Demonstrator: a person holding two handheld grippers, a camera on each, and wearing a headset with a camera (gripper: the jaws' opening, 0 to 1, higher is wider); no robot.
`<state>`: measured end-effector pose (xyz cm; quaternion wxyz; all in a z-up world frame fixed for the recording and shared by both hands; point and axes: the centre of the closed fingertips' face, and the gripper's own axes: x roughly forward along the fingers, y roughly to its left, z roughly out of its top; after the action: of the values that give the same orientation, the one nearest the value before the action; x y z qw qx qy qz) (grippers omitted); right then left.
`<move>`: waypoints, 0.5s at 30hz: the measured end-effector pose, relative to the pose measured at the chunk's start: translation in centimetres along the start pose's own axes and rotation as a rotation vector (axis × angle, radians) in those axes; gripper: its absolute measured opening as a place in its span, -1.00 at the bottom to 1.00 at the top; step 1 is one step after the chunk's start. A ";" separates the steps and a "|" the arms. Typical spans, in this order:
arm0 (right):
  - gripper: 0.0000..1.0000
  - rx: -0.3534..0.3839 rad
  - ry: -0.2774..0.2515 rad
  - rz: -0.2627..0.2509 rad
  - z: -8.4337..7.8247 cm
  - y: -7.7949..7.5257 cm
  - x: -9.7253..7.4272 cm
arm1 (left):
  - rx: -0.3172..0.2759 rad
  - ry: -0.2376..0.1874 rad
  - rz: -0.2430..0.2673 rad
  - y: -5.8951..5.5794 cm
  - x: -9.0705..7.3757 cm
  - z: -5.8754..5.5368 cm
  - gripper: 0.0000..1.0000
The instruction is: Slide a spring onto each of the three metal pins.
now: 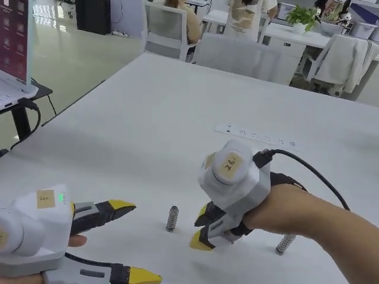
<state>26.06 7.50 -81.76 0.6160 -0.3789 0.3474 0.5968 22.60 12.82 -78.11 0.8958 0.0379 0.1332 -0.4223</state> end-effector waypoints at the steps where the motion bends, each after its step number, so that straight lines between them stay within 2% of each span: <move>1: -0.59 0.010 -0.010 -0.004 -0.1 0.1 -0.1 | 0.000 0.002 0.000 -0.1 0.0 0.0 0.47; 7: -0.60 0.048 -0.038 -0.016 -1.1 1.0 -0.6 | 0.001 0.003 -0.003 -0.4 0.0 0.1 0.48; 15: -0.60 0.100 -0.095 -0.053 -2.0 1.8 -2.2 | 0.004 0.008 -0.005 -0.8 0.0 0.4 0.50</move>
<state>24.24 4.72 -80.86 0.6655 -0.3282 0.3369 0.5795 22.08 12.27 -77.67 0.8941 0.0409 0.1360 -0.4248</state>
